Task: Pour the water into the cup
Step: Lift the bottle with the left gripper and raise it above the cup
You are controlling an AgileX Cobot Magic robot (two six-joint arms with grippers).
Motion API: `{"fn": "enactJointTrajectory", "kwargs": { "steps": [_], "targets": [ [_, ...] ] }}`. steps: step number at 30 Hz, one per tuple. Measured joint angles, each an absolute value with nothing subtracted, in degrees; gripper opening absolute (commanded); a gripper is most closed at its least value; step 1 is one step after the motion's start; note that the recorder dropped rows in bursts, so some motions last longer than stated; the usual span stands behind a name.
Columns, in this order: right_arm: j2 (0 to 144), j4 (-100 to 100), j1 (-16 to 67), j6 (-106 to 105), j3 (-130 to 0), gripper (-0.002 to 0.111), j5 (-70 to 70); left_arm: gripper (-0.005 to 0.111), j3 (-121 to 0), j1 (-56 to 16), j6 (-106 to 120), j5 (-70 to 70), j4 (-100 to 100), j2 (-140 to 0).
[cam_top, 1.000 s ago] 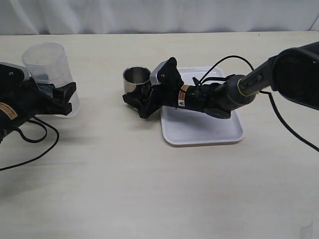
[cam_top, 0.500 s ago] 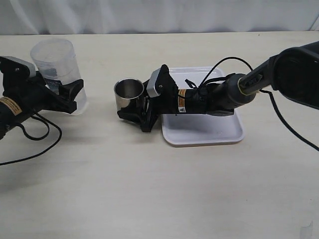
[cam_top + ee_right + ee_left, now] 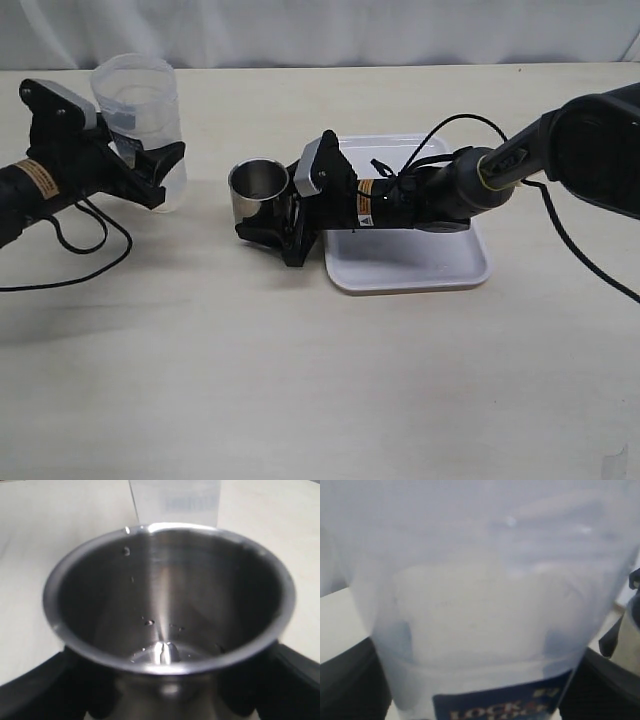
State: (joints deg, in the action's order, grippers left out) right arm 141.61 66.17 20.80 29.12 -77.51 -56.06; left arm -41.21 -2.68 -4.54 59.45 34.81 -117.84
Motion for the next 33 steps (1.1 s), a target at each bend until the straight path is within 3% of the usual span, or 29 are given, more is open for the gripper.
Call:
{"fn": "enactJointTrajectory", "kwargs": {
  "steps": [11,20,33],
  "targets": [
    [141.6,66.2,20.8,29.1,-77.5,0.004,-56.1,0.000,-48.3,-2.8,-4.5,52.2,43.6,-117.8],
    [141.6,66.2,20.8,29.1,-77.5,0.004,-56.1,0.000,-53.2,-8.2,1.9,40.0,44.3,-117.8],
    [141.6,66.2,20.8,29.1,-77.5,0.004,-56.1,0.000,-54.3,-9.2,14.6,38.1,43.4,-117.8]
  ]
}}
